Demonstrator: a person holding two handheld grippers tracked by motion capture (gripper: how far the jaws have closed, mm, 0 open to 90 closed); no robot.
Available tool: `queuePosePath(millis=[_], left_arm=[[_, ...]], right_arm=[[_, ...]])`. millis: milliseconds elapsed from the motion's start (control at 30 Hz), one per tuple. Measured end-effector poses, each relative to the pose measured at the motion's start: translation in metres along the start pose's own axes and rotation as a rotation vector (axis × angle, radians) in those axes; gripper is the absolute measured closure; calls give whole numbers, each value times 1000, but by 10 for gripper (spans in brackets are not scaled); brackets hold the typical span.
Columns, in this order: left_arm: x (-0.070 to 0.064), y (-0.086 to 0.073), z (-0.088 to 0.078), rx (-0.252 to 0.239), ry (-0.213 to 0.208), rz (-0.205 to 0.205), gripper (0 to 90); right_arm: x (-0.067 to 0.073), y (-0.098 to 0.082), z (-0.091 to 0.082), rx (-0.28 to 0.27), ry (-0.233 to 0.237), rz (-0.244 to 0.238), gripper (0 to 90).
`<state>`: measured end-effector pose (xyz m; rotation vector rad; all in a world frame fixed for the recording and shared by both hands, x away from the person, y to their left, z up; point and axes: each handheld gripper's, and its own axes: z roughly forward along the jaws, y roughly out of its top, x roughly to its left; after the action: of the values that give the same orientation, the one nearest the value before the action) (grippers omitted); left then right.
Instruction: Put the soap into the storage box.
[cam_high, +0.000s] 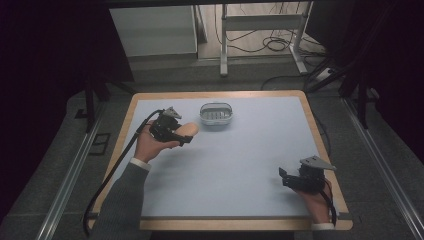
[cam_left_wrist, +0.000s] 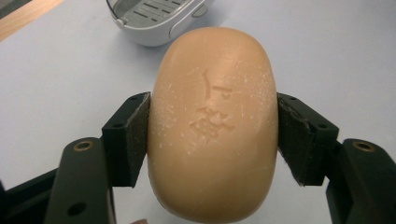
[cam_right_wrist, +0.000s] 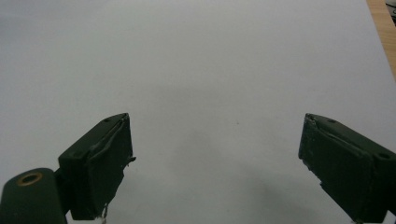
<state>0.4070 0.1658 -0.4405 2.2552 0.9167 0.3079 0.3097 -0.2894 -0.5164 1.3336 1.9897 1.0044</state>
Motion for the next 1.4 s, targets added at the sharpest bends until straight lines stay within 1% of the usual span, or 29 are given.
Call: queuePosePath(millis=[33, 100, 133, 167, 367, 667, 967, 1100, 1133, 1400], left_arm=[[1, 1, 1, 5, 0, 6, 327], [1, 3, 3, 1, -4, -1, 327], [2, 4, 4, 6, -2, 8, 327], [2, 4, 5, 1, -3, 0, 327], [1, 8, 10, 1, -7, 1, 327], [8, 18, 14, -2, 0, -1, 327], [13, 30, 20, 2, 3, 5, 327], [14, 36, 24, 4, 1, 8, 327], [14, 39, 26, 4, 1, 12, 327], [13, 52, 35, 18, -9, 26, 327]], right_arm=[[0, 0, 0, 1, 0, 1, 98], [-1, 0, 0, 3, 0, -1, 98], [-1, -1, 1, 5, 0, -1, 98], [-1, -1, 1, 6, 0, -2, 98], [-1, -1, 2, 8, -1, -5, 98], [-1, -1, 2, 13, -6, -4, 98], [-2, -1, 1, 15, -7, -1, 98], [-2, -2, 2, 19, -14, -4, 98], [-3, -2, 2, 19, -13, -1, 98], [-3, -3, 3, 21, -9, -2, 98]])
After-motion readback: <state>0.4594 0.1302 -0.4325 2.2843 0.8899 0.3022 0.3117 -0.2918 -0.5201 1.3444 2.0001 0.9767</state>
